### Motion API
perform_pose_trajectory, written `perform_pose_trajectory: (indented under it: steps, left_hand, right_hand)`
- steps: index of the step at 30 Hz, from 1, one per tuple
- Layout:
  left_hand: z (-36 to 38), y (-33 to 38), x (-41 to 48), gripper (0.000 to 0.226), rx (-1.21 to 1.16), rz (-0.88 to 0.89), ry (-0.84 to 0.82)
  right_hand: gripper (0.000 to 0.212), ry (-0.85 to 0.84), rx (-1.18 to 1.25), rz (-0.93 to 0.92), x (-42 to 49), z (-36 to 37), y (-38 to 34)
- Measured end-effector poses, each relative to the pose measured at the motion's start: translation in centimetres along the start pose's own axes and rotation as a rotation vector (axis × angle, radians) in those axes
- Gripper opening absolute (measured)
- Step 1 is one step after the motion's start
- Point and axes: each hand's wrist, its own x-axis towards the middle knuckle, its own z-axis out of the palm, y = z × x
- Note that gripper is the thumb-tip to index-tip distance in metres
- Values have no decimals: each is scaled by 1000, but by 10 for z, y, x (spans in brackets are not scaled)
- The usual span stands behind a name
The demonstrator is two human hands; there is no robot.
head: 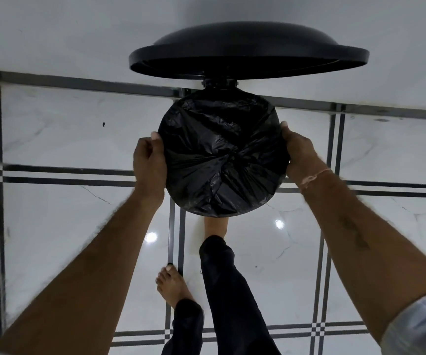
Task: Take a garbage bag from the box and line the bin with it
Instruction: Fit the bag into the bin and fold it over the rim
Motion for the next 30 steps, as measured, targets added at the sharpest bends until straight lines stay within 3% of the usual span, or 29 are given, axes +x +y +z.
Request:
perform_pose_trajectory:
  steps: [2,3,6,7,8,10,12,14,17,20,22,26,30]
  left_hand:
    - [5,-3,2,38,126,84,34]
    - [7,-4,1,38,166,116,49]
    - [10,-9,-1,39,211,169,88]
    - [11,-9,-1,39,212,180,102]
    - [11,-9,-1,38,217,201,121]
    - [15,-12,0,38,240,233,149]
    - [18,-15,0,38,253,251,166]
    - [18,-20,3,39,251,263,193]
    - [22,-19,1,36,286,281,206]
    - [21,-25,6,38,301,295,223]
    - [22,-27,6,39,293,309,224]
    - [22,-29,7,37,294,330,222]
    - [24,-31,9,37,315,330,221]
  right_hand:
    - [31,13,-62,-26,9,1,0]
    - [32,67,-199,-130,16,0,5]
    - [31,353,-717,-744,-3,-3,27]
    - [33,299,-791,-1010,-23,2,33]
    - [33,137,-841,-1231,-45,13,37]
    - [38,-211,-1025,-1436,-70,39,47]
    - [46,-309,-1264,-1387,-61,61,59]
    - [55,-308,-1423,-1221,-33,76,67]
    - [74,-380,-1551,-981,3,80,74]
    - [86,-471,-1660,-863,31,88,86]
    - [85,-489,-1688,-837,42,90,89]
    - [55,-471,-1741,-777,48,91,90]
    - [62,-556,-1637,-479,61,93,100]
